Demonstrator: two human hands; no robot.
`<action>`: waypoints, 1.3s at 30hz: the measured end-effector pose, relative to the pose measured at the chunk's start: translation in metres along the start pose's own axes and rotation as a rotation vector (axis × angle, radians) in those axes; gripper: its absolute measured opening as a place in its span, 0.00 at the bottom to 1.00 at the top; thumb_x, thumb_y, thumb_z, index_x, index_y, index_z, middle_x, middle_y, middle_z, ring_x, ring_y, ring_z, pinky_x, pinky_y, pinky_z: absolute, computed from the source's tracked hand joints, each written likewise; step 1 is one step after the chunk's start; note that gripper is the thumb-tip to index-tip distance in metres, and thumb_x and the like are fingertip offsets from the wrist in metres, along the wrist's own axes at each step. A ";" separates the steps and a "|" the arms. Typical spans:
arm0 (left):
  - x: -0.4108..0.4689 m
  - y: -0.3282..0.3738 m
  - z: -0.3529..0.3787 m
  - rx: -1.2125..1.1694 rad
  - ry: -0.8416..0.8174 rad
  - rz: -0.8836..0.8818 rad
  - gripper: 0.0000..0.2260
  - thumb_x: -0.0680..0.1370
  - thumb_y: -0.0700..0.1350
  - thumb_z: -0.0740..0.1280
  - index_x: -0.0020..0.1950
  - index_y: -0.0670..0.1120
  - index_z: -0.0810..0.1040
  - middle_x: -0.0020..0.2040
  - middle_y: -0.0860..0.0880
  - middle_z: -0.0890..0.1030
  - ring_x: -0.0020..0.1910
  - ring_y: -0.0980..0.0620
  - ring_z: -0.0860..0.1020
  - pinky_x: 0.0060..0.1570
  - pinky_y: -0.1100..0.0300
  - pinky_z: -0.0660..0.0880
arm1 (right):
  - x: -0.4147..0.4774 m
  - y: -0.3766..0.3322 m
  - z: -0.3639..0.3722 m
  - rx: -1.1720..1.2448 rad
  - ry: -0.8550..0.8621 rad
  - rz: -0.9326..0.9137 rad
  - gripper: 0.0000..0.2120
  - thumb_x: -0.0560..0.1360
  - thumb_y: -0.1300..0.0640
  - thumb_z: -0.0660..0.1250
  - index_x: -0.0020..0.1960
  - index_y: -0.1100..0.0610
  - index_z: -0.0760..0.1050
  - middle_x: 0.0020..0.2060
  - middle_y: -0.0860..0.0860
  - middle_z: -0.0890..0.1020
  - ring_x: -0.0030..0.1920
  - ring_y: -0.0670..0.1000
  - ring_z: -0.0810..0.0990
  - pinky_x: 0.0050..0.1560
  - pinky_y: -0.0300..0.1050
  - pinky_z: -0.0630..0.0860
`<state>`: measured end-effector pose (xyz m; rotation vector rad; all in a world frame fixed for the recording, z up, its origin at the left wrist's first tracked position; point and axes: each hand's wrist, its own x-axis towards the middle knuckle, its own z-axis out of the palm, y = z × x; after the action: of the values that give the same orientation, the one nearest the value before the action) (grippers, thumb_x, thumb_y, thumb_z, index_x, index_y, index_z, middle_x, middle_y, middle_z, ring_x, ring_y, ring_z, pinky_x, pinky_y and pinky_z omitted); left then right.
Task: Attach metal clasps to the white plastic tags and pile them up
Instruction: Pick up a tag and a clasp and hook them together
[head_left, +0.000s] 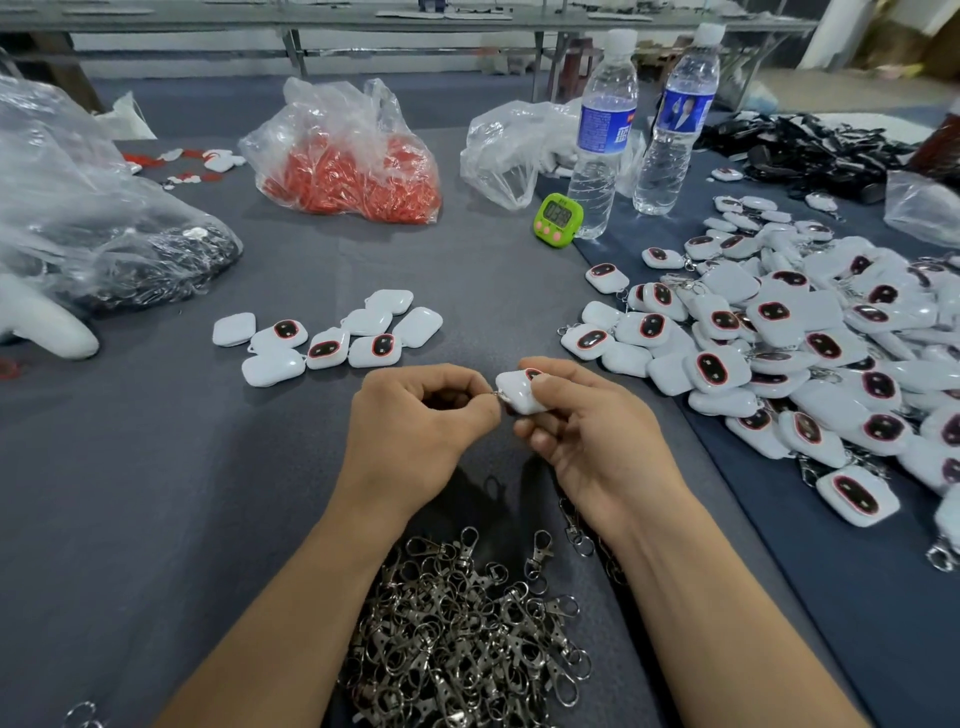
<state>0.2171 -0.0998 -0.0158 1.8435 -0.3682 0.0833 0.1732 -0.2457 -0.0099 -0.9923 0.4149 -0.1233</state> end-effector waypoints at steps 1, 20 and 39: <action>0.001 0.001 0.000 -0.083 -0.027 -0.039 0.03 0.67 0.46 0.75 0.37 0.54 0.86 0.31 0.53 0.83 0.31 0.60 0.77 0.34 0.67 0.74 | 0.000 0.000 0.000 0.026 -0.007 0.013 0.08 0.79 0.69 0.64 0.52 0.62 0.80 0.35 0.57 0.85 0.26 0.49 0.79 0.27 0.36 0.74; -0.006 -0.002 0.001 0.486 -0.022 0.226 0.02 0.74 0.46 0.74 0.41 0.50 0.86 0.34 0.54 0.81 0.34 0.54 0.77 0.38 0.58 0.73 | -0.007 0.011 0.007 -0.552 0.171 -0.446 0.13 0.76 0.67 0.69 0.49 0.49 0.82 0.31 0.50 0.84 0.27 0.51 0.80 0.31 0.46 0.77; -0.006 -0.007 -0.004 0.673 0.029 0.421 0.05 0.76 0.41 0.70 0.41 0.46 0.84 0.33 0.52 0.76 0.34 0.52 0.70 0.35 0.58 0.64 | -0.013 0.023 0.016 -0.648 0.159 -0.633 0.12 0.76 0.63 0.72 0.50 0.45 0.81 0.36 0.47 0.84 0.31 0.48 0.82 0.35 0.42 0.79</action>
<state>0.2141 -0.0932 -0.0225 2.3878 -0.7727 0.5819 0.1657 -0.2173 -0.0179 -1.7414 0.2724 -0.6735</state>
